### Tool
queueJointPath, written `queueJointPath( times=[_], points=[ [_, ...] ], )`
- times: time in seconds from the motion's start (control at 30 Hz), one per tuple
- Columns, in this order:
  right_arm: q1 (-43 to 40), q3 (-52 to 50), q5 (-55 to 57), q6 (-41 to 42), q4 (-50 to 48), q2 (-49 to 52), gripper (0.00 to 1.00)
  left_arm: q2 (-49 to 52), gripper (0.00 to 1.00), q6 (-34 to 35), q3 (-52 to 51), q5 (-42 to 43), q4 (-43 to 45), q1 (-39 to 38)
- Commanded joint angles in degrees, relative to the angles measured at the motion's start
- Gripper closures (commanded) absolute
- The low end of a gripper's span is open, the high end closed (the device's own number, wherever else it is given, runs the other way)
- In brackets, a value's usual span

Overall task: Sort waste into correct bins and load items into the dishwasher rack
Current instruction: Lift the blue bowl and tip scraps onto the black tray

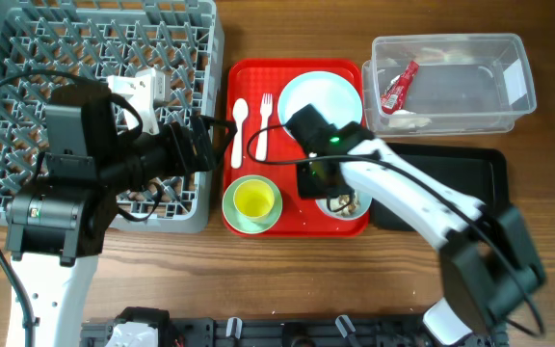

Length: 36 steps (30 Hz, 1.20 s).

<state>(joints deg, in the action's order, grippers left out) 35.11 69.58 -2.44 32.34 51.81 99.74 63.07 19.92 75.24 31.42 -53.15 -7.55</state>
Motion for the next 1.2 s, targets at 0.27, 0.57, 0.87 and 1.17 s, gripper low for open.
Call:
queueJointPath(
  times=[0.27, 0.57, 0.87, 1.17],
  points=[
    [-22.5, 2.1, -14.4, -11.6, 8.2, -16.1, 0.96, 0.0, 0.0, 0.5, 1.3, 0.9, 0.1, -0.2],
    [-53.0, -9.5, -51.4, -39.0, 9.9, -14.9, 0.96, 0.0, 0.0, 0.5, 1.3, 0.9, 0.1, -0.2],
    [-62.3, -20.5, -70.6, -49.0, -0.2, -12.6, 0.96, 0.0, 0.0, 0.5, 1.3, 0.9, 0.1, -0.2],
    [-63.0, -20.5, -71.8, -43.1, -1.8, -12.5, 0.96, 0.0, 0.0, 0.5, 1.3, 0.9, 0.1, -0.2]
  ],
)
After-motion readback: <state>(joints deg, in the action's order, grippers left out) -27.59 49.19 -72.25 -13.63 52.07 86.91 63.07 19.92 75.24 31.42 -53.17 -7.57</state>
